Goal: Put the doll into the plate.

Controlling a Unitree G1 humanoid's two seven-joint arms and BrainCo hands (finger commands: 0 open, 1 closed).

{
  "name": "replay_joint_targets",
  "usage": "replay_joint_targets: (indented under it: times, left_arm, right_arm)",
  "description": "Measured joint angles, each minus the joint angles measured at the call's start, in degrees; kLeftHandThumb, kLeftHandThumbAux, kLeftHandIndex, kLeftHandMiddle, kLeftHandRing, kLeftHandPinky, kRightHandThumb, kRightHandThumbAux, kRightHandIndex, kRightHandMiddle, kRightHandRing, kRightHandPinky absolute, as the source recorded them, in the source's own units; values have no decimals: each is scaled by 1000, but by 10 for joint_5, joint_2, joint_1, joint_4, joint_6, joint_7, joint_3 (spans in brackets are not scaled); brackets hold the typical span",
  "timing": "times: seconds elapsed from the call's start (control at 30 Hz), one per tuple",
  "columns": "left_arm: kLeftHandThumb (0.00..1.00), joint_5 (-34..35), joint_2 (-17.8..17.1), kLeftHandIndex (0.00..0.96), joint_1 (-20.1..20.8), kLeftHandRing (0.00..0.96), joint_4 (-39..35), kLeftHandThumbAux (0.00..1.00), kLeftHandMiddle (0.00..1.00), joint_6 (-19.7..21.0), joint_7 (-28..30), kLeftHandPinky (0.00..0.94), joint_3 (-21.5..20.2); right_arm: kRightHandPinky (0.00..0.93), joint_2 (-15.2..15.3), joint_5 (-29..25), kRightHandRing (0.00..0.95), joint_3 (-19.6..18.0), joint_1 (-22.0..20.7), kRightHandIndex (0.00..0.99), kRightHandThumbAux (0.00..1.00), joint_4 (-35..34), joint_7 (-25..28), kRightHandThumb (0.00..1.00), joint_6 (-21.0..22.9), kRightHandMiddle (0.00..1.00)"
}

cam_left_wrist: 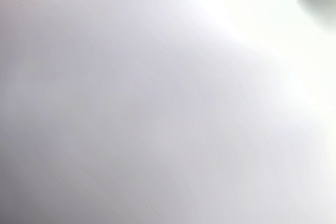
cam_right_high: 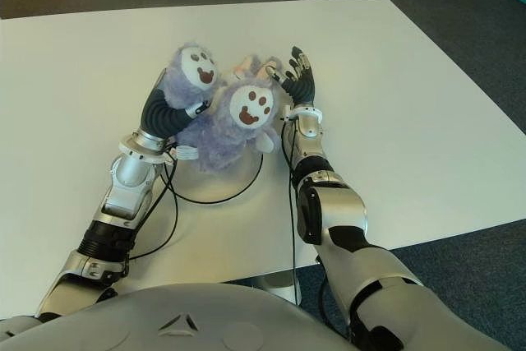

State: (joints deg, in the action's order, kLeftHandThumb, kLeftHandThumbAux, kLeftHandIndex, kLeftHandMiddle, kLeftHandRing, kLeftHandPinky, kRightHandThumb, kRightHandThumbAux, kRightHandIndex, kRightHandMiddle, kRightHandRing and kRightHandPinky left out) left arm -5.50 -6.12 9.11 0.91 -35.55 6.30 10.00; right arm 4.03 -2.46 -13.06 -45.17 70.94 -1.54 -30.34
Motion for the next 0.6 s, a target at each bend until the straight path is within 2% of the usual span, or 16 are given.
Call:
replay_joint_targets:
  times: [0.27, 0.3, 0.4, 0.47, 0.53, 0.6]
  left_arm:
    - [188, 3, -3, 759, -4, 825, -3, 651, 845, 12, 8, 820, -2]
    - [168, 3, -3, 733, -4, 803, -4, 643, 823, 15, 8, 763, -2]
    - [156, -1, -6, 699, -10, 778, -11, 645, 798, 28, 8, 707, -3]
    - [174, -2, -9, 572, -14, 726, -17, 671, 747, 38, 8, 636, -3]
    - [218, -1, -10, 524, -17, 662, -24, 699, 689, 47, 10, 585, -3]
    - [239, 3, -11, 509, -20, 639, -29, 709, 668, 53, 13, 568, -2]
  right_arm:
    - [92, 0, 0, 51, 0, 0, 82, 827, 0, 0, 139, 0, 43]
    - [92, 0, 0, 50, 0, 0, 81, 824, 0, 0, 138, 0, 42]
    - [93, -1, 0, 50, 0, 0, 81, 824, 0, 0, 135, 0, 41]
    - [93, -1, 0, 49, 0, 0, 79, 824, 0, 0, 132, 0, 41]
    - [93, -2, 0, 49, 0, 0, 78, 825, 0, 0, 124, 0, 40]
    - [93, -2, 0, 49, 1, 0, 78, 827, 0, 0, 120, 0, 40]
